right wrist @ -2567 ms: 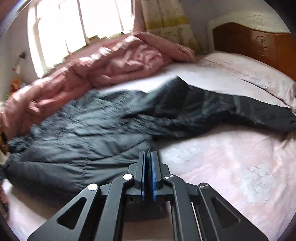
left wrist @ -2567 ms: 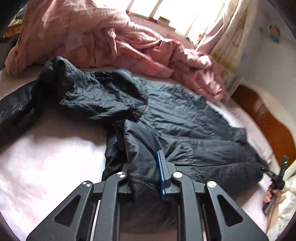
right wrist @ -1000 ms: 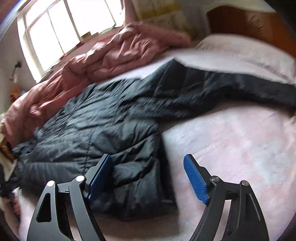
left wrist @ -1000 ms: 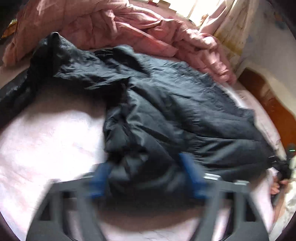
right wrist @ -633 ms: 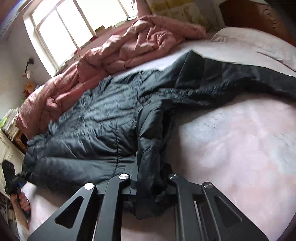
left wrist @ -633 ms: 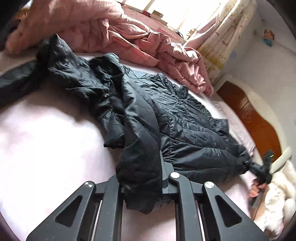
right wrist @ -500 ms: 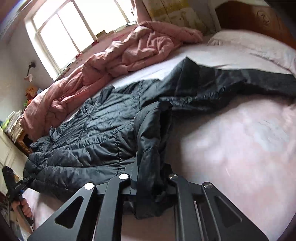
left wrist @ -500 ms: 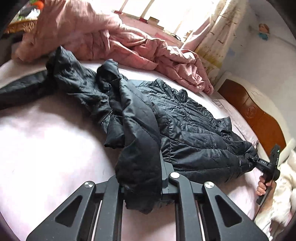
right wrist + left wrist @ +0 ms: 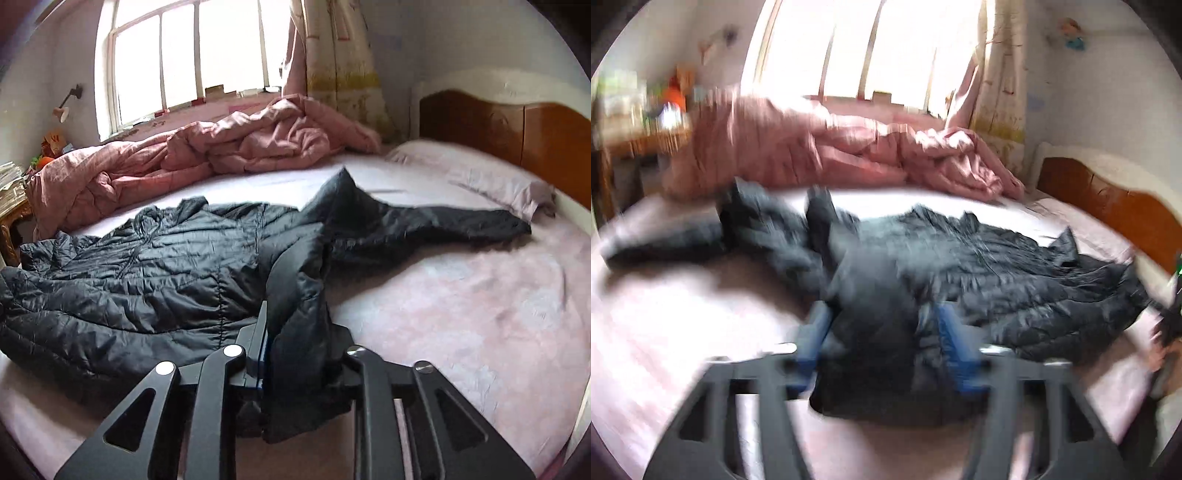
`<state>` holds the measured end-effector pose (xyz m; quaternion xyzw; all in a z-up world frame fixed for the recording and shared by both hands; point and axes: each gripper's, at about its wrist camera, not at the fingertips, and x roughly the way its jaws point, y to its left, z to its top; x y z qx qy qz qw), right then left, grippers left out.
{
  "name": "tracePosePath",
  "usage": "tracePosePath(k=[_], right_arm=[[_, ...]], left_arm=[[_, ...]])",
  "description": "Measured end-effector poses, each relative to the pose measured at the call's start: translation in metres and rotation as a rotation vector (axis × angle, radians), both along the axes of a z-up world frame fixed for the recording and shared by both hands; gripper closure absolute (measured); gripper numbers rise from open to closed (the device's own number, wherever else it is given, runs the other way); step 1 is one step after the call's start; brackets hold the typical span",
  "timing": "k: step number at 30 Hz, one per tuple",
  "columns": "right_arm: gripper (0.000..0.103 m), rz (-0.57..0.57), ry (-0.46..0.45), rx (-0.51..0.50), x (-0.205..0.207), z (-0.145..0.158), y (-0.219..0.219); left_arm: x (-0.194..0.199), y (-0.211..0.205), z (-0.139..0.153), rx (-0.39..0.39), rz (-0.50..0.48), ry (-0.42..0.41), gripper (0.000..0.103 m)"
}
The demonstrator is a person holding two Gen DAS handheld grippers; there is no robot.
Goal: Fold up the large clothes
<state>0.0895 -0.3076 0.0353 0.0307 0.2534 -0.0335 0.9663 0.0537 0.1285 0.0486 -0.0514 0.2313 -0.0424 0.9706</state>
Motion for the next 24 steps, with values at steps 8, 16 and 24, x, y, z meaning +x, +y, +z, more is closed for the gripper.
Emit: tracePosePath(k=[8, 16, 24], right_arm=[[0.0, -0.109, -0.305, 0.066, -0.053, 0.037, -0.019], [0.017, -0.043, -0.301, -0.041, -0.056, 0.038, 0.007], [0.018, 0.08, -0.262, -0.009, -0.053, 0.031, 0.034]], left_arm=[[-0.024, -0.025, 0.026, 0.079, 0.085, -0.258, 0.0], [-0.028, -0.048, 0.012, 0.152, 0.227, -0.284, 0.0], [-0.035, -0.074, 0.015, 0.136, 0.107, -0.3, 0.0]])
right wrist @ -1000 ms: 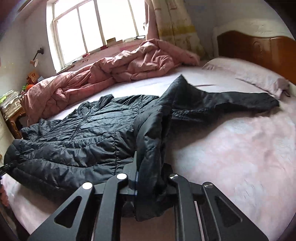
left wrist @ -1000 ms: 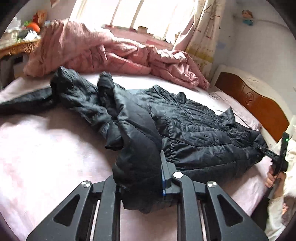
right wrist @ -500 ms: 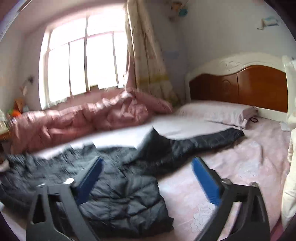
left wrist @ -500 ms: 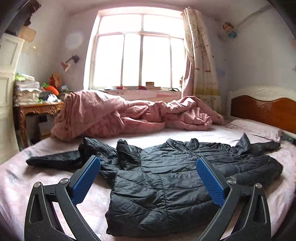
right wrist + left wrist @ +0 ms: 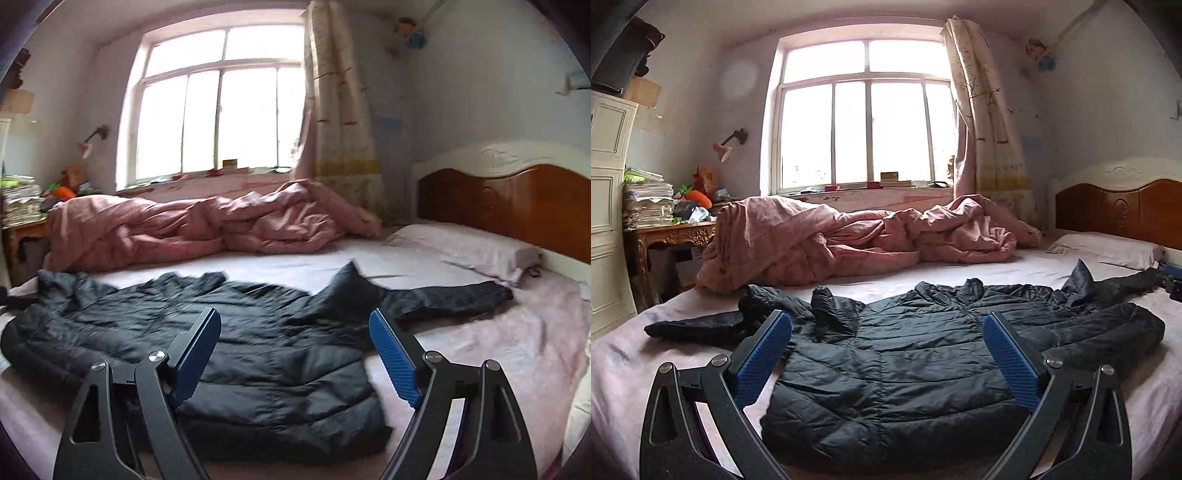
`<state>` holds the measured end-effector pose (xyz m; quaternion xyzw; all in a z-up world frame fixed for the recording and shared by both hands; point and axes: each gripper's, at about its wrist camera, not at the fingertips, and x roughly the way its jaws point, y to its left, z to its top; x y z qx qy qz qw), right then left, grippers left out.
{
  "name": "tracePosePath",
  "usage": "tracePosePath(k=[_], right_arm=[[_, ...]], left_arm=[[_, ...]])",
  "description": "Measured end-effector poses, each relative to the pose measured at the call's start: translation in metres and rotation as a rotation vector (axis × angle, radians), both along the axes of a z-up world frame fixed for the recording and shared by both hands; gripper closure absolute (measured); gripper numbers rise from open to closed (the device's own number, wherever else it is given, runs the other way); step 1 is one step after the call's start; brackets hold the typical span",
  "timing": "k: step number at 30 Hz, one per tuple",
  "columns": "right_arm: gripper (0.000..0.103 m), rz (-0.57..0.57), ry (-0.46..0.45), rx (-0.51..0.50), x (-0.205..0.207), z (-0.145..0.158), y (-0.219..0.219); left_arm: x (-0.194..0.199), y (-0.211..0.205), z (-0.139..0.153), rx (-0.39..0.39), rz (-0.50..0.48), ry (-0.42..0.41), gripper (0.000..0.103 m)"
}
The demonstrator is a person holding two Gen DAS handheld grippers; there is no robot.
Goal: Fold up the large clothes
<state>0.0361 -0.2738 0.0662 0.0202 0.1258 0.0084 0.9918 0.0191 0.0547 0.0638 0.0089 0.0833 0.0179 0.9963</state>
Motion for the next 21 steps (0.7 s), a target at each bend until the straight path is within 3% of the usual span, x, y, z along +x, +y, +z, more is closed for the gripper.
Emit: tracePosePath(k=[4, 5, 6, 9, 11, 18, 21], right_arm=[[0.018, 0.144, 0.084, 0.166, 0.015, -0.007, -0.009], [0.018, 0.158, 0.093, 0.174, 0.018, -0.007, -0.009], [0.018, 0.166, 0.1, 0.171, 0.02, -0.007, -0.006], [0.018, 0.219, 0.161, 0.159, 0.034, -0.011, 0.005], [0.018, 0.247, 0.203, 0.164, 0.04, -0.019, 0.014], [0.018, 0.247, 0.335, 0.085, 0.061, -0.048, 0.048], [0.018, 0.255, 0.409, 0.062, 0.071, -0.064, 0.065]], left_arm=[[0.008, -0.004, 0.015, -0.186, -0.136, 0.08, 0.0], [0.012, -0.009, 0.02, -0.196, -0.154, 0.092, 0.0], [0.018, -0.018, 0.024, -0.177, -0.168, 0.106, 0.0], [0.041, -0.053, 0.025, -0.022, -0.204, 0.174, 0.0], [0.06, -0.073, 0.011, 0.042, -0.276, 0.272, 0.013], [0.096, -0.084, -0.053, -0.001, -0.265, 0.485, 0.014], [0.107, -0.079, -0.061, -0.026, -0.165, 0.526, 0.012]])
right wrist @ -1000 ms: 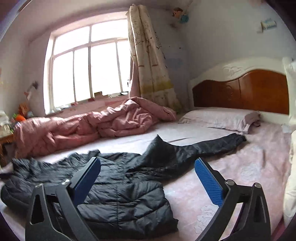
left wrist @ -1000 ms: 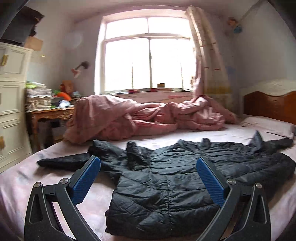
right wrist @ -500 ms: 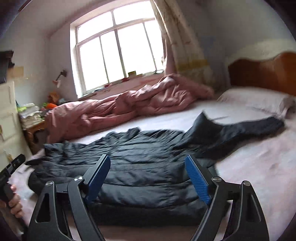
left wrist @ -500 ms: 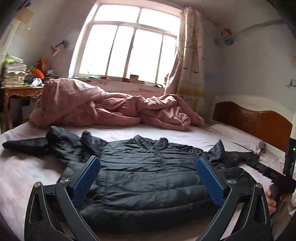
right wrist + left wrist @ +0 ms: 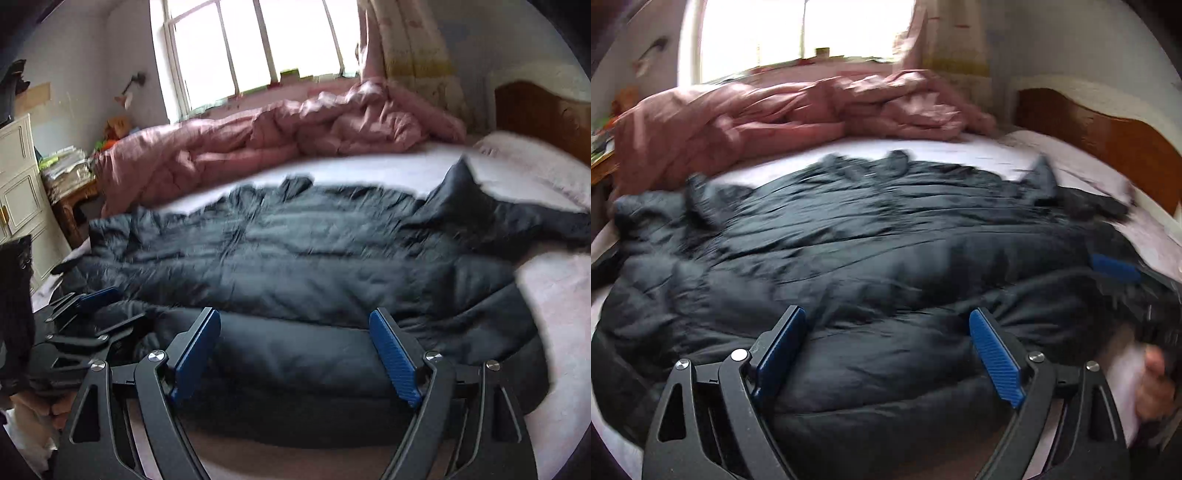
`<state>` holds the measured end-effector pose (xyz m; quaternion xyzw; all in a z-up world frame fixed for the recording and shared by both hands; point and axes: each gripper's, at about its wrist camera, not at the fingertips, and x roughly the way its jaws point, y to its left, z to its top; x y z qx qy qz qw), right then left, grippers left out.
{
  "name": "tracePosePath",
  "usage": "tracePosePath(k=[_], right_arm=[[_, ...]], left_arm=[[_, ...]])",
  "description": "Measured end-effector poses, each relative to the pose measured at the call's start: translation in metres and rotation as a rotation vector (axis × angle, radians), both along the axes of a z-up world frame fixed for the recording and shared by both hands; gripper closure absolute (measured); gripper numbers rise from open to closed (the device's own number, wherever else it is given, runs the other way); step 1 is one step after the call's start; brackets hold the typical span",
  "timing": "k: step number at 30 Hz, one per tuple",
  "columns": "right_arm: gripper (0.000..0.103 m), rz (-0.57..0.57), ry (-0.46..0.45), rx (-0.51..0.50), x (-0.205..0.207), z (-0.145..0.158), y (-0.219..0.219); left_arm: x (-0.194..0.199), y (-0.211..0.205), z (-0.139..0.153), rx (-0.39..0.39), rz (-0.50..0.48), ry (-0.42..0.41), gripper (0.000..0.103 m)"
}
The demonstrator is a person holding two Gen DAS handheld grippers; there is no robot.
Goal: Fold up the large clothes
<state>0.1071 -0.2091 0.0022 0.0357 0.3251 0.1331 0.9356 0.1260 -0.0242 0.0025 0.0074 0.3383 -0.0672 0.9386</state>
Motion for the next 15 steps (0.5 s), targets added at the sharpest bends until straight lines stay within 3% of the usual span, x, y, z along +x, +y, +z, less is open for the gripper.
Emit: tracePosePath(k=[3, 5, 9, 11, 15], right_arm=[[0.018, -0.037, 0.056, -0.148, 0.013, -0.015, 0.022], [0.017, -0.047, 0.078, -0.19, 0.018, -0.021, 0.029], [0.017, -0.044, 0.092, -0.173, 0.021, -0.026, 0.026], [0.017, -0.041, 0.076, -0.145, 0.018, -0.024, 0.022], [0.017, -0.059, -0.004, -0.086, 0.001, -0.012, 0.013]], left_arm=[[0.008, -0.005, -0.014, 0.039, 0.03, 0.054, 0.009], [0.01, -0.006, -0.016, 0.041, 0.032, 0.073, 0.008], [0.011, -0.003, -0.019, 0.029, 0.028, 0.079, 0.006], [0.005, 0.003, -0.014, -0.009, 0.026, 0.047, 0.006], [-0.018, 0.015, 0.002, -0.018, 0.131, -0.096, 0.006]])
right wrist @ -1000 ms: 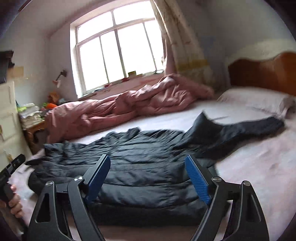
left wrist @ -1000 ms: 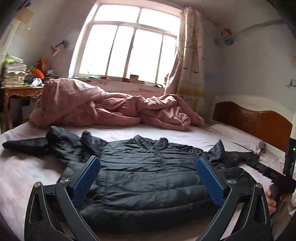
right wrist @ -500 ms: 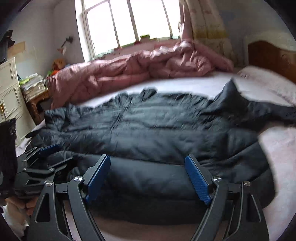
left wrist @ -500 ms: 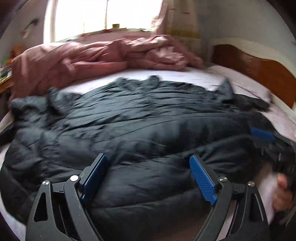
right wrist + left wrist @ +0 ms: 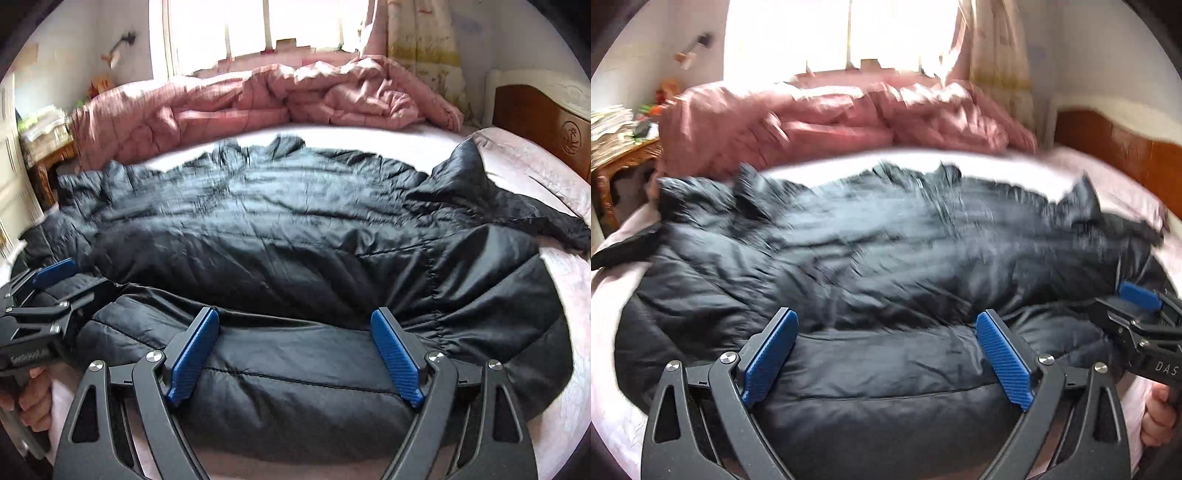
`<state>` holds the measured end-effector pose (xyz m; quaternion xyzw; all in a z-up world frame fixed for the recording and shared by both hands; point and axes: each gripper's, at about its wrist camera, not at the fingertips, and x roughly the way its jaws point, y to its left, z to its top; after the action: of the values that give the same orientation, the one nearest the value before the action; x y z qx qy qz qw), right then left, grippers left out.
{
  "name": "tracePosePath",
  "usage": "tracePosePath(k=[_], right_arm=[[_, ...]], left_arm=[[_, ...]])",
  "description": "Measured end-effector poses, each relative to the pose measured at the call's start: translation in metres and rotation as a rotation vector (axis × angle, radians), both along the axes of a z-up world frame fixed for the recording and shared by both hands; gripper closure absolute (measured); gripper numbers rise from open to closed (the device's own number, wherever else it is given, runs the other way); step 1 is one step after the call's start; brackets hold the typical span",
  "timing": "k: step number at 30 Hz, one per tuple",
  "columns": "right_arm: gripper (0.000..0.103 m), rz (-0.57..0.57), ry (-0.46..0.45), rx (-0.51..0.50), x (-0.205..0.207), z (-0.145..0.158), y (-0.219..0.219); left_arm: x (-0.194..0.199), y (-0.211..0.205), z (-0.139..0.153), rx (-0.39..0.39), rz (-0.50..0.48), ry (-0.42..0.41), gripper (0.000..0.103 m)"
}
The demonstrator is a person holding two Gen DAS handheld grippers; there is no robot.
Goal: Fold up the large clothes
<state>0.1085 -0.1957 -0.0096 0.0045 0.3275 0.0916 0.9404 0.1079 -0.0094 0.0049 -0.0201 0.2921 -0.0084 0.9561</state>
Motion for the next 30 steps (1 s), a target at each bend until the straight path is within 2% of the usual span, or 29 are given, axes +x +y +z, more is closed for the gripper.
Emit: tracePosePath(k=[3, 7, 8, 10, 12, 17, 21, 26, 30], right_arm=[[0.017, -0.037, -0.048, 0.012, -0.01, 0.007, -0.004], [0.017, -0.031, -0.092, 0.029, -0.021, 0.016, -0.007], [0.017, -0.04, -0.096, 0.02, -0.022, 0.017, -0.008], [0.017, -0.049, -0.095, 0.012, -0.024, 0.017, -0.012], [0.017, -0.048, -0.087, 0.04, -0.024, 0.017, -0.019], [0.017, -0.087, -0.125, 0.076, -0.026, 0.027, -0.037], [0.016, -0.114, -0.16, 0.138, -0.031, 0.038, -0.058], [0.016, -0.152, -0.139, 0.216, -0.035, 0.044, -0.093], [0.016, -0.191, -0.178, 0.293, -0.041, 0.063, -0.133]], left_arm=[[-0.009, 0.005, 0.005, -0.028, -0.006, -0.048, 0.005], [-0.019, 0.009, 0.016, -0.04, -0.016, -0.114, 0.001], [-0.022, 0.01, 0.019, -0.016, -0.022, -0.132, 0.001], [-0.025, 0.011, 0.027, 0.096, 0.001, -0.183, 0.001], [-0.029, 0.02, 0.036, 0.149, 0.033, -0.252, 0.001], [-0.035, 0.043, 0.041, 0.107, 0.076, -0.367, 0.001], [-0.031, 0.046, 0.036, 0.069, 0.065, -0.38, 0.001], [-0.019, 0.043, 0.03, 0.088, 0.093, -0.326, 0.001], [-0.015, 0.047, 0.027, 0.066, 0.102, -0.3, 0.0]])
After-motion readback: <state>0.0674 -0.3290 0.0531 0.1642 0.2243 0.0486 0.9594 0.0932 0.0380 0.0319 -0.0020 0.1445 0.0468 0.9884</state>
